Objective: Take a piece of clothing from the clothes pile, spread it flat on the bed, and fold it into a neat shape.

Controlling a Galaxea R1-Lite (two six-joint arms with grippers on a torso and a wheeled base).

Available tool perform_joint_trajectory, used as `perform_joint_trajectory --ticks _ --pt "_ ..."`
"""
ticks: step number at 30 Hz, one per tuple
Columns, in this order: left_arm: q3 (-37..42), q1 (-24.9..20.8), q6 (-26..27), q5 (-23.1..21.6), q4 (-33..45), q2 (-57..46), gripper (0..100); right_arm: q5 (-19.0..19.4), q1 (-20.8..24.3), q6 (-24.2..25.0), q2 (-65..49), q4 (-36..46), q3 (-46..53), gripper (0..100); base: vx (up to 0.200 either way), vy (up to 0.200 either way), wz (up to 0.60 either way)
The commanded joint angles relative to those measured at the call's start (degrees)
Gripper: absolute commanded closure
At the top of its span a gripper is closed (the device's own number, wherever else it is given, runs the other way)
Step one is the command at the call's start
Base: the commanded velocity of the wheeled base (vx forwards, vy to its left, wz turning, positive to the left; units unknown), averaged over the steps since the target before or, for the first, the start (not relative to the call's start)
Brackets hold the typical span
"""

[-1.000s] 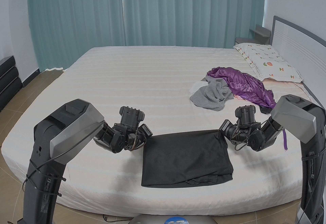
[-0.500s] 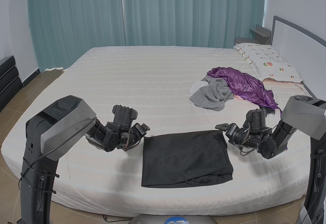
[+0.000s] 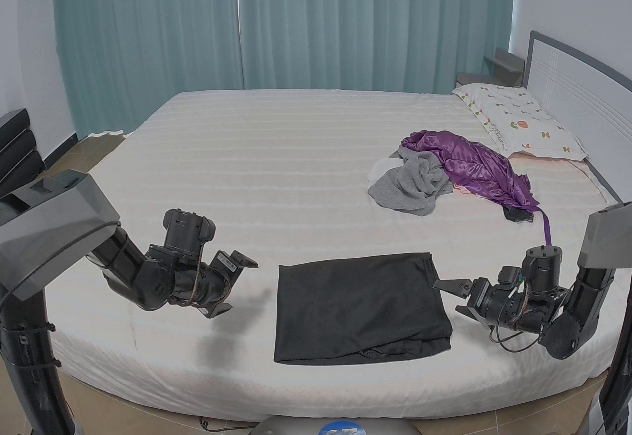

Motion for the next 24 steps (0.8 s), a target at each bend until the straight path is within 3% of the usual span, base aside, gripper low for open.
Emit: perform_joint_trajectory --ticks 1,7,24 --pt "5.3 1.19 -1.38 -0.9 -3.3 -5.71 0 1.26 -0.05 -0.13 -2.91 -1.71 4.43 0 0.0 0.0 0.0" --pt "7.59 2.33 -1.56 -4.41 -6.03 -4.13 0 1.79 -0.32 -0.13 -2.29 -1.88 4.87 0 0.0 0.0 0.0" --pt "8.03 3.21 -3.05 -5.12 -8.58 -4.04 0 1.53 -0.14 -0.3 0.96 -3.99 5.22 0 0.0 0.0 0.0"
